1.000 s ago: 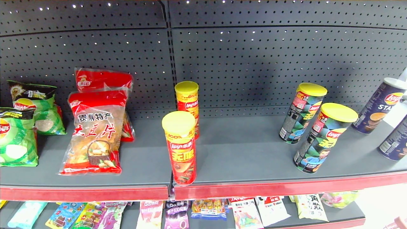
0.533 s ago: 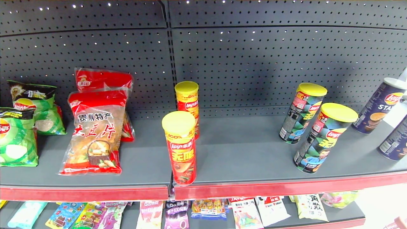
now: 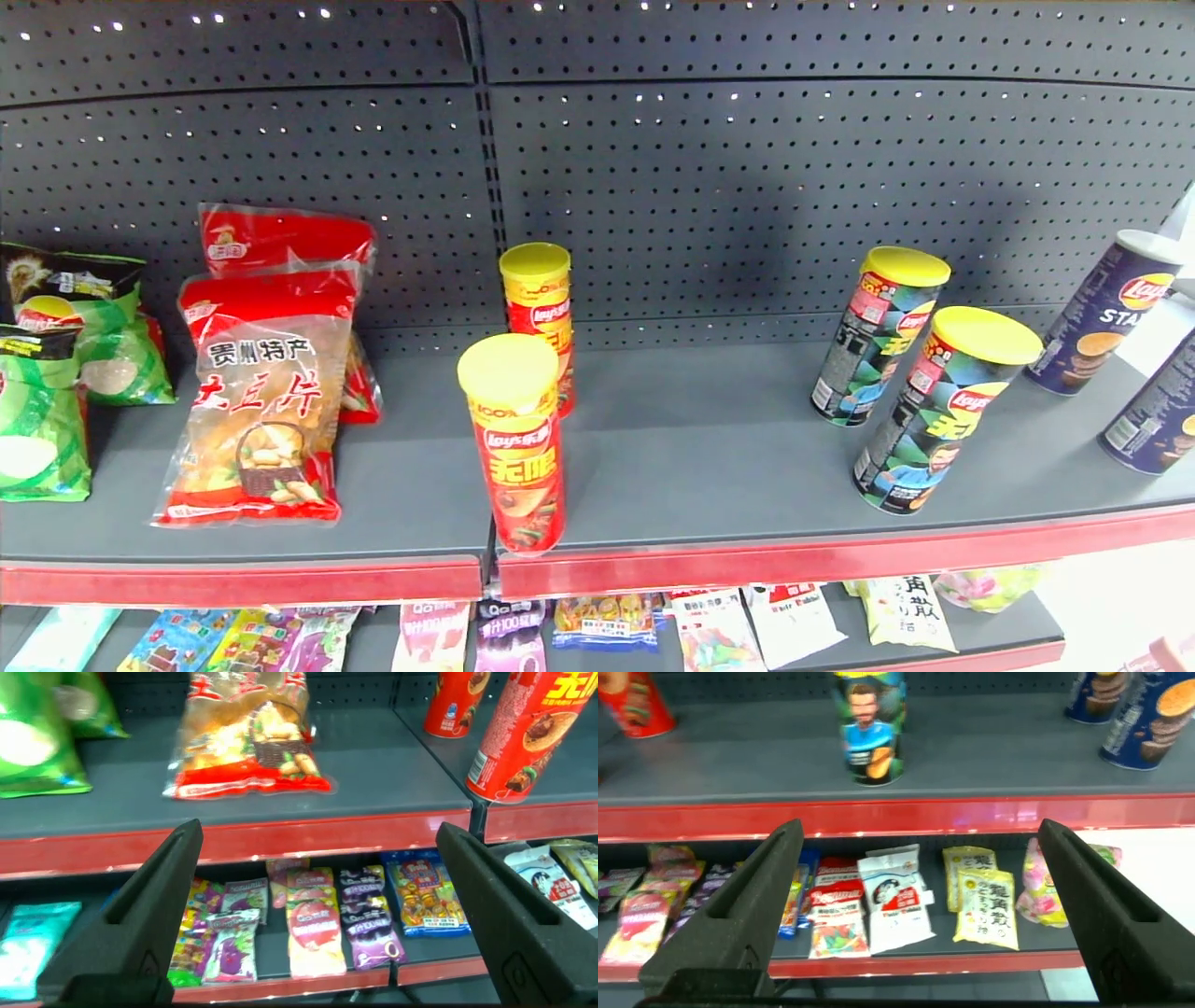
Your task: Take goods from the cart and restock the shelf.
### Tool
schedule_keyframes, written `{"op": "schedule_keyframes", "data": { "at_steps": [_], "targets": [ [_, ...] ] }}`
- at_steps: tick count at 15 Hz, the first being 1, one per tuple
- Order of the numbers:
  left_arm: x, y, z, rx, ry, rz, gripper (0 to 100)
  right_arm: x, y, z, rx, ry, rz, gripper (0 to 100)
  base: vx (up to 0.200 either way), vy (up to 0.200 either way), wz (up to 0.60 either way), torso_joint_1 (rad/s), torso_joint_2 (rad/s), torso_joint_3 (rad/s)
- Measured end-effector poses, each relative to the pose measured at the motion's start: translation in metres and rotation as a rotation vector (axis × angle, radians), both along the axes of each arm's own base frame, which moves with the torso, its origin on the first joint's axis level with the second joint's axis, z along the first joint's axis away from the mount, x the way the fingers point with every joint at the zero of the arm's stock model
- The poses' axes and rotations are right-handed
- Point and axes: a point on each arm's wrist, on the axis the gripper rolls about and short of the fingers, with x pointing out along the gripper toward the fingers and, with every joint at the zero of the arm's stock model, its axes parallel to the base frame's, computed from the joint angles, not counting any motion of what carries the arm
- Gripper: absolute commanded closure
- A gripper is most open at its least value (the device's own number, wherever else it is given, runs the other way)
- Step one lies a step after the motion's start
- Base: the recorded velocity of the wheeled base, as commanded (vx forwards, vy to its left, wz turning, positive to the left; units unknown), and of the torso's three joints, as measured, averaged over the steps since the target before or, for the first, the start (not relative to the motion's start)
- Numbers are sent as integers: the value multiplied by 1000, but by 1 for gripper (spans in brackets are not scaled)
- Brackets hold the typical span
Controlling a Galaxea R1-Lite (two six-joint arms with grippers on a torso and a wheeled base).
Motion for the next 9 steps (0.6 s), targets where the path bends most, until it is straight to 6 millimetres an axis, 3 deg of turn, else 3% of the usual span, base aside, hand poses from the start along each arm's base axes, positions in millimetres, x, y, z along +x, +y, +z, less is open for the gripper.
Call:
{"op": "schedule_keyframes", "data": {
  "at_steps": [9],
  "targets": [
    [0, 0, 0, -1, -1, 2, 0, 0, 0, 0, 0, 1, 20, 0, 0, -200, 0, 3, 2, 1]
  ]
}}
